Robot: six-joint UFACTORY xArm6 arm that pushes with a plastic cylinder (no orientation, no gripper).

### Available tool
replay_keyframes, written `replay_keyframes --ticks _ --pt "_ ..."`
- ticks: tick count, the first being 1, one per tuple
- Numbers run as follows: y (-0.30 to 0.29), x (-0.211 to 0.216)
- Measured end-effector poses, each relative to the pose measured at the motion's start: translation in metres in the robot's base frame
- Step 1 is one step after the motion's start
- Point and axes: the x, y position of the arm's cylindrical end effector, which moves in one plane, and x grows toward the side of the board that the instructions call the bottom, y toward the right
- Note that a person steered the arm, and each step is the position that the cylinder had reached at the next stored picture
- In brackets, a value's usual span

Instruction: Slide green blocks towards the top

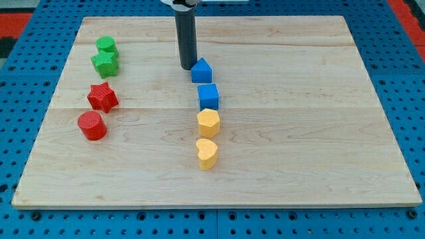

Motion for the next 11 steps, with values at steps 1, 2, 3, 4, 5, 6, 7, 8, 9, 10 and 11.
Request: replay_keyframes --ticks 1,2,3,4,5,6,7,8,9,10,11 --pt "0.0 0.0" --pt "-0.018 0.001" --pt "-0.027 0.002" --pt "-0.046 0.01" --pt "-0.075 0.022" --pt "-0.128 0.031" --pt "-0.19 0.027" --pt "-0.197 -0.002" --pt "-0.186 -0.028" --pt "-0.185 -0.056" --pt "-0.223 -0.069"
